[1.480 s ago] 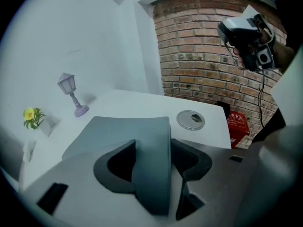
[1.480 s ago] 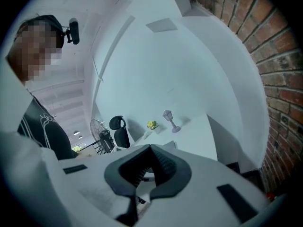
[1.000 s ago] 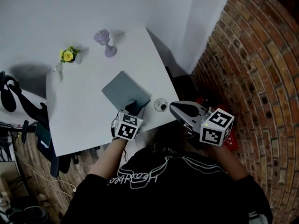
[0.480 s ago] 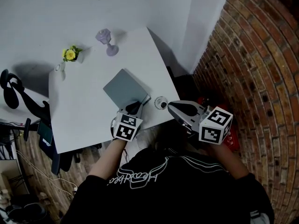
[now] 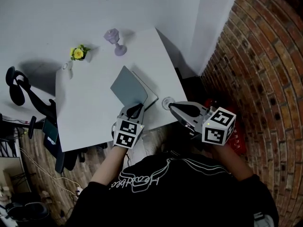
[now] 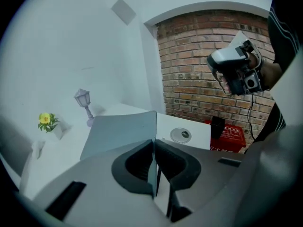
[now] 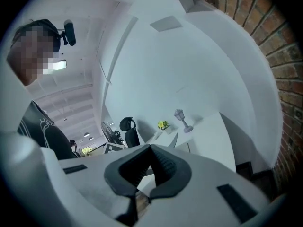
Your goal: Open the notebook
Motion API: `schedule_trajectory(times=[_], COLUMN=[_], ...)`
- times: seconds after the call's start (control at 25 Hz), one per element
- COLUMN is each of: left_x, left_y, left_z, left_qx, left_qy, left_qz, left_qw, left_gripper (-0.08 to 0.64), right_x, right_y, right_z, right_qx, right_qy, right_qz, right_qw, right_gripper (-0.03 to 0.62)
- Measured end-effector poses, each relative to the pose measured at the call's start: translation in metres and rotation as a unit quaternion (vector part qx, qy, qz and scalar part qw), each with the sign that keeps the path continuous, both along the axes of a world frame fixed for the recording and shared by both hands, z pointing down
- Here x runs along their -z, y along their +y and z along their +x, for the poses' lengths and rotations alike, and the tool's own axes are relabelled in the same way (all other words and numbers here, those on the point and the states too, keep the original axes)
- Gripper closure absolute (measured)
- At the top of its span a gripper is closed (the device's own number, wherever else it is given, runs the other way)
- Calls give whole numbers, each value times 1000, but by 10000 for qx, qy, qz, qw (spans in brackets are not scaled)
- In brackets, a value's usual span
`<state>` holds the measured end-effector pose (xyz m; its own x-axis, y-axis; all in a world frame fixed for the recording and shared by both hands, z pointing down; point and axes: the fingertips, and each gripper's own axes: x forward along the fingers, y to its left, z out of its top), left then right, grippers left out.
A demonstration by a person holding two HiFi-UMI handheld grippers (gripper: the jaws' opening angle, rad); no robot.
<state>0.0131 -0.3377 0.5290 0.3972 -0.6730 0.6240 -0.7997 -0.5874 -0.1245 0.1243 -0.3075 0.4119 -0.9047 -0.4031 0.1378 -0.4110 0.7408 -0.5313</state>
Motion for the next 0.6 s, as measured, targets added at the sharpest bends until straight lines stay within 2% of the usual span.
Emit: schedule_trajectory(times=[0.4,0.6], left_x=[22,25], left_y=[22,35], left_z=[-22,-37], left_qx=[239,284], left_qy=[624,797], left_qz=[82,54], left_qw=[9977,9964], left_gripper=[520,520], right_x=[-4,-2], right_y=[9,25], right_z=[-41,-59], right_qx=[338,373], right_qy=[-5,22], right_qz=[-109,-161], right_qw=[9994,9992], right_gripper=[592,592])
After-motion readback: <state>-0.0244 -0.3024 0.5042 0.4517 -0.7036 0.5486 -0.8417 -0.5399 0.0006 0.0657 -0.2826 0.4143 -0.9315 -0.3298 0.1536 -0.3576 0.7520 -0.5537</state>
